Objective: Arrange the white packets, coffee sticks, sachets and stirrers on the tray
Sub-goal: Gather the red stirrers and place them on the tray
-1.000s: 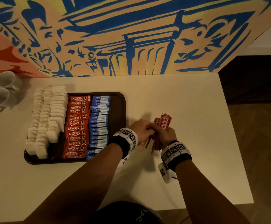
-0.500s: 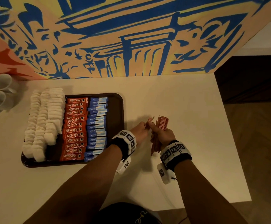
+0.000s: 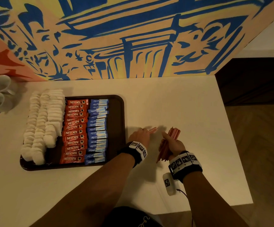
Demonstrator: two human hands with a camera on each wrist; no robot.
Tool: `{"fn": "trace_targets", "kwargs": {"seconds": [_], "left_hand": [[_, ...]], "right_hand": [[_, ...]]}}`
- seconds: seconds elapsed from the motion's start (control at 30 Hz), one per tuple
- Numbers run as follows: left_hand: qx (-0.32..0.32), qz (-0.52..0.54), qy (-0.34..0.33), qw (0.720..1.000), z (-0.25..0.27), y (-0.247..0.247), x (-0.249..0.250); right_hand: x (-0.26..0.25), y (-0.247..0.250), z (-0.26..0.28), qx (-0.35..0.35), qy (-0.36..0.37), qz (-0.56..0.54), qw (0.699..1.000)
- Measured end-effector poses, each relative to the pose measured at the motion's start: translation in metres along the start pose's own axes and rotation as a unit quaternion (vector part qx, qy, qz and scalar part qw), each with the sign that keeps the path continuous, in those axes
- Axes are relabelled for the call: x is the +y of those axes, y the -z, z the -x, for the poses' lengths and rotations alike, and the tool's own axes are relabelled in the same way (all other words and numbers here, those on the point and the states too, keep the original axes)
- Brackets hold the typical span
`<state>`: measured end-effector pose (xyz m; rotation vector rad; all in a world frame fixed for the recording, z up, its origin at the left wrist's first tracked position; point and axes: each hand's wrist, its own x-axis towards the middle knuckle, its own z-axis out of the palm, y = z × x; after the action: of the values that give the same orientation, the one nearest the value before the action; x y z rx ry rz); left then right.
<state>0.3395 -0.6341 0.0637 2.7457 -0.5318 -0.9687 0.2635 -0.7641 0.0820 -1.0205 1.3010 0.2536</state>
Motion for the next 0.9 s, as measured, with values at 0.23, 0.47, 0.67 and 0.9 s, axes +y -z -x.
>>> {"fn": "trace_targets", "kwargs": {"seconds": [0.23, 0.47, 0.67, 0.9], "left_hand": [[-0.039, 0.115, 0.039, 0.992, -0.001, 0.017, 0.009], [0.009, 0.302, 0.027, 0.953, 0.023, 0.06, -0.03], [0.083, 0.56, 0.183, 0.804, 0.013, 0.085, -0.081], [0.061, 0.554, 0.289, 0.778, -0.018, 0.101, -0.103]], "right_hand": [[-0.001, -0.003, 0.008, -0.012, 0.008, 0.004, 1.0], [-0.006, -0.024, 0.025, -0.056, 0.021, 0.0, 0.998], [-0.001, -0.054, 0.041, -0.1, 0.014, 0.002, 0.995], [0.016, -0.075, 0.046, -0.105, 0.003, 0.034, 0.994]]}}
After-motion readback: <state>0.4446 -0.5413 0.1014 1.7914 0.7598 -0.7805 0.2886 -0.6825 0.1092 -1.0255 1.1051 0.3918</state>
